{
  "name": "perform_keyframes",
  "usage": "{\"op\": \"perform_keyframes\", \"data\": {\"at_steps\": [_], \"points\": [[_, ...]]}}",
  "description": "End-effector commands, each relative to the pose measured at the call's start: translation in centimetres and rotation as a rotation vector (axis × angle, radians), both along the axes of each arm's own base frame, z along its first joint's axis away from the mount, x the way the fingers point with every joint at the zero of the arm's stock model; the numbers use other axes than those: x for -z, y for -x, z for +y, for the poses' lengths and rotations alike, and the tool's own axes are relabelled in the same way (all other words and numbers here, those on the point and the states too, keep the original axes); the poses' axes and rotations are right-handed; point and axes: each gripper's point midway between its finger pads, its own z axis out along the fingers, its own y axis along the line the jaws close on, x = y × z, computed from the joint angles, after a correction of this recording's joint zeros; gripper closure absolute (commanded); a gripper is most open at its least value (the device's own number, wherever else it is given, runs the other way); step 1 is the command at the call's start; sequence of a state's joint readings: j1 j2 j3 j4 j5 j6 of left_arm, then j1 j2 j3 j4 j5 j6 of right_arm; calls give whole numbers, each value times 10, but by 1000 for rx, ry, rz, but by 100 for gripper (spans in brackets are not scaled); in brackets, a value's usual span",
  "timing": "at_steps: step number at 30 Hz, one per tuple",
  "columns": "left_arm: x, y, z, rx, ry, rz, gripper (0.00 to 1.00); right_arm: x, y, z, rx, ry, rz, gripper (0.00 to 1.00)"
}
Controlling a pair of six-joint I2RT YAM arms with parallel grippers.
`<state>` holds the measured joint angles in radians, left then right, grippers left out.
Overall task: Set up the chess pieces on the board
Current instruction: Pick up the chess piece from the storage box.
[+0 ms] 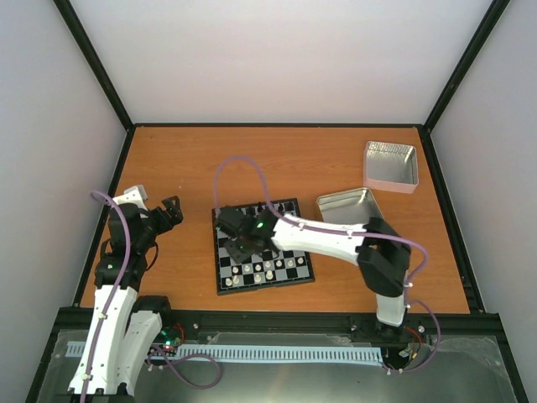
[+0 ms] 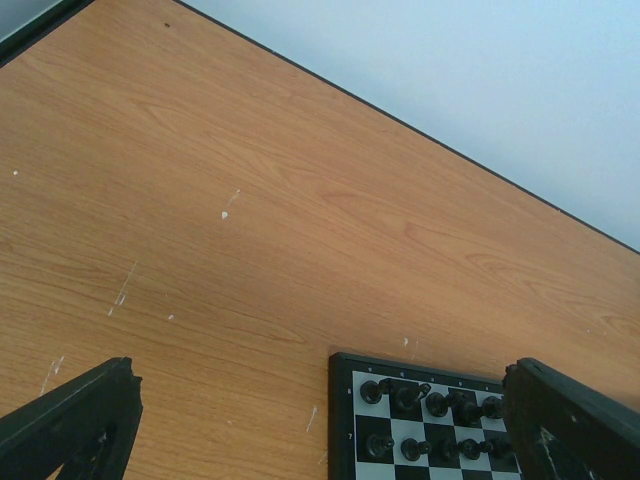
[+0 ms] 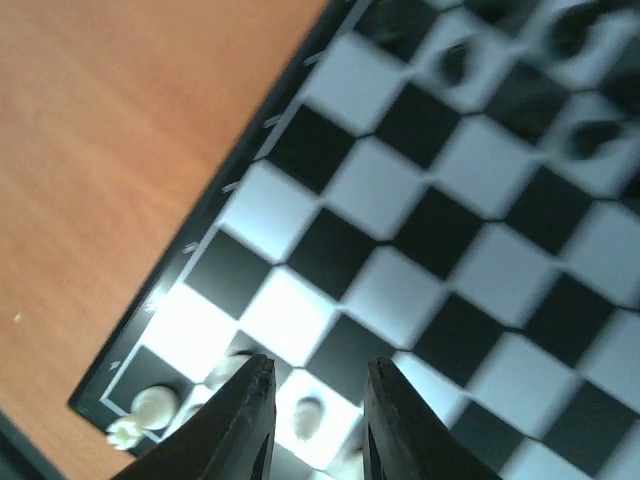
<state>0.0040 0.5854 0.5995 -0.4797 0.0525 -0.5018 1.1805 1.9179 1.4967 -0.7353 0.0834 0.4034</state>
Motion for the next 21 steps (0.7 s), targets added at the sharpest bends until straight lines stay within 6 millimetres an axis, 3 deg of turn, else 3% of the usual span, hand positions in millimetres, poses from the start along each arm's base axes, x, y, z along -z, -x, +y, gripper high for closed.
{"op": "perform_keyframes", "data": {"at_steps": [1,2,7,10,12,17,21], "points": [[-20,-3,-2,14,-14,-54,0,-45,-56,-47,244,-72,-130,73],[-21,-3,-2,15,-15,-55,0,-54,-67,-63,300,-85,-153,73],[-21,-2,-2,16,-15,-56,0,-62,-116,-175,619,-73,-205,72],[-22,-2,-2,19,-13,-62,0,-58,-131,-239,780,-43,-220,71],[-21,-3,-3,23,-13,-58,0,-47,-135,-270,847,-27,-195,70],[-20,-3,-2,19,-13,-54,0,-13,-135,-321,964,20,-113,71],[-19,-3,-3,20,-14,-53,0,15,-133,-328,934,40,-34,71]]}}
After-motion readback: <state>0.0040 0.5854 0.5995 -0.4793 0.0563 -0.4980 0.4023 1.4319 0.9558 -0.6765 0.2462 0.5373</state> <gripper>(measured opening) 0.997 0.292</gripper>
